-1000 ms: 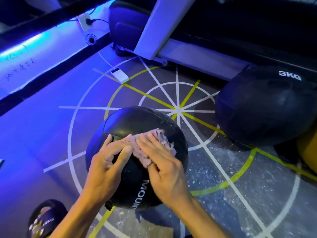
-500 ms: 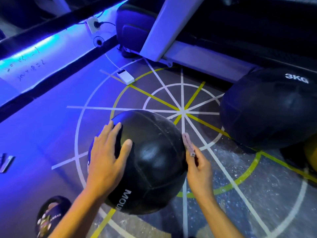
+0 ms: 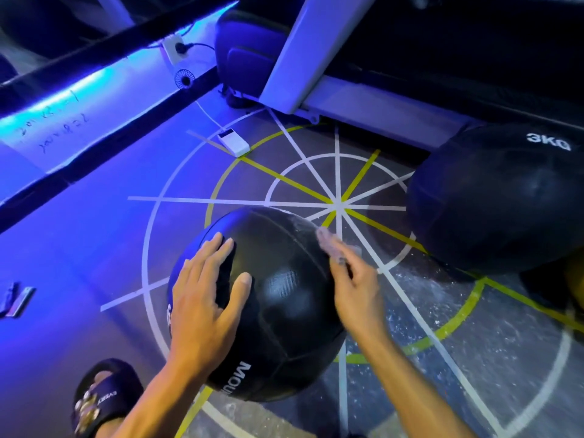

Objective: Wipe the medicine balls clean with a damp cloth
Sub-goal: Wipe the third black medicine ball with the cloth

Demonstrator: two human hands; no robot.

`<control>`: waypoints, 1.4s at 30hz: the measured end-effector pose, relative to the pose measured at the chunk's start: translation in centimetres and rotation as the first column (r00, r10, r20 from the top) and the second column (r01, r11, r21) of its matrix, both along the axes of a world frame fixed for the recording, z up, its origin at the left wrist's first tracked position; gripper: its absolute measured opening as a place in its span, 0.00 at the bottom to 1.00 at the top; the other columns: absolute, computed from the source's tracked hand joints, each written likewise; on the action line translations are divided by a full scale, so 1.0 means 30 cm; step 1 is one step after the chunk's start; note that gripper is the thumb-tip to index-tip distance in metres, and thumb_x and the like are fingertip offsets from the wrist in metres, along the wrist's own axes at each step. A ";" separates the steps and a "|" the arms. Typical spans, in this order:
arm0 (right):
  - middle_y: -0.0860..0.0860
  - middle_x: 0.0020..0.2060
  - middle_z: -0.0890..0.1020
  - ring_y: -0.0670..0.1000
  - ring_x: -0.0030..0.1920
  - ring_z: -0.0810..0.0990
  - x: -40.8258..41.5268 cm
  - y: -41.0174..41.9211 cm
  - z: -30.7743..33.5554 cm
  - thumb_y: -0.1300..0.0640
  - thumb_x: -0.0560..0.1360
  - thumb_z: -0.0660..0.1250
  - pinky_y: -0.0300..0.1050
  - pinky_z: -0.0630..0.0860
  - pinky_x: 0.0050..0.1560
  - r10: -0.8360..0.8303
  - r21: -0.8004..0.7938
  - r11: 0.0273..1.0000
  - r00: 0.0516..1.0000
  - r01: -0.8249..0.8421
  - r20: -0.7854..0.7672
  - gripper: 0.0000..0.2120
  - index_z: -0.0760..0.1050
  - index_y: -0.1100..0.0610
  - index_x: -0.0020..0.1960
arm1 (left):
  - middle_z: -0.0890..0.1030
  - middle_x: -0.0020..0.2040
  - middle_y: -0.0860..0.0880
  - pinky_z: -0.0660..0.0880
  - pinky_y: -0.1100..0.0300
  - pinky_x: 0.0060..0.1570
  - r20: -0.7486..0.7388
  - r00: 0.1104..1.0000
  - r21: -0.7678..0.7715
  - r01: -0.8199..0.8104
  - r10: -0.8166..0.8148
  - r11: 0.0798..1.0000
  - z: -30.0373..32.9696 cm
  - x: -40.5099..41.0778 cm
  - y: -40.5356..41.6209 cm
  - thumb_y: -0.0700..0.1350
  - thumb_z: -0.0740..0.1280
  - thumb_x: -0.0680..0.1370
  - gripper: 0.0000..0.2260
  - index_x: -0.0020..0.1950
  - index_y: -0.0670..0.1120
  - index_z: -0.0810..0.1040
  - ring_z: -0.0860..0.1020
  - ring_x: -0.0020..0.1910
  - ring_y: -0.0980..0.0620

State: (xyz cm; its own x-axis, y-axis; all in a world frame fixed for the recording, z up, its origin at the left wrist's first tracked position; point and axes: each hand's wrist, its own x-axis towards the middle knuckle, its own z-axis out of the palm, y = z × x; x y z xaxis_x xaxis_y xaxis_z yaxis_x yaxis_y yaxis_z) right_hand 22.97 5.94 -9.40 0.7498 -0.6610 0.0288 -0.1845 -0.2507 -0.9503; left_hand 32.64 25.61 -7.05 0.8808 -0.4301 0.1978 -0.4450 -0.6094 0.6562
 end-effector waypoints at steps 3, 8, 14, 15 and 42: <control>0.41 0.72 0.74 0.39 0.74 0.68 -0.015 0.130 0.023 0.65 0.81 0.63 0.43 0.63 0.77 0.261 -0.371 0.905 0.961 -0.210 0.093 0.24 0.73 0.48 0.74 | 0.67 0.78 0.60 0.63 0.39 0.75 0.016 1.000 0.007 0.005 -0.005 1.000 -0.011 0.006 0.011 0.62 0.60 0.79 0.27 0.77 0.56 0.70 0.63 0.78 0.57; 0.28 0.63 0.77 0.28 0.64 0.73 0.042 -0.079 -0.019 0.53 0.86 0.60 0.30 0.70 0.65 0.089 -0.169 0.981 0.996 -0.092 -0.025 0.17 0.75 0.36 0.70 | 0.68 0.78 0.60 0.63 0.38 0.75 0.016 1.000 -0.002 0.016 -0.016 1.000 -0.012 -0.009 0.016 0.62 0.60 0.80 0.26 0.76 0.55 0.71 0.63 0.79 0.57; 0.40 0.74 0.71 0.45 0.78 0.64 0.011 0.120 0.033 0.68 0.79 0.61 0.44 0.58 0.79 0.499 -0.478 0.776 0.864 -0.412 0.065 0.26 0.74 0.53 0.74 | 0.69 0.77 0.59 0.62 0.39 0.76 0.063 0.991 0.005 0.116 -0.116 0.993 -0.027 -0.003 0.033 0.60 0.62 0.80 0.24 0.75 0.54 0.73 0.65 0.78 0.56; 0.40 0.74 0.72 0.43 0.78 0.64 0.010 0.116 0.036 0.70 0.78 0.62 0.43 0.58 0.79 0.508 -0.486 0.770 0.858 -0.414 0.073 0.26 0.74 0.54 0.74 | 0.69 0.77 0.60 0.62 0.40 0.76 0.056 0.990 0.002 0.130 -0.130 0.991 -0.030 0.002 0.037 0.59 0.62 0.80 0.24 0.75 0.54 0.73 0.65 0.78 0.56; 0.27 0.66 0.75 0.35 0.68 0.74 -0.200 0.027 -0.060 0.56 0.87 0.56 0.43 0.71 0.70 -0.028 0.084 0.996 0.996 0.035 -0.088 0.21 0.70 0.38 0.75 | 0.63 0.80 0.60 0.60 0.52 0.76 -0.060 0.986 0.105 0.160 -0.154 0.982 0.025 0.072 0.039 0.71 0.57 0.77 0.32 0.78 0.59 0.67 0.61 0.79 0.58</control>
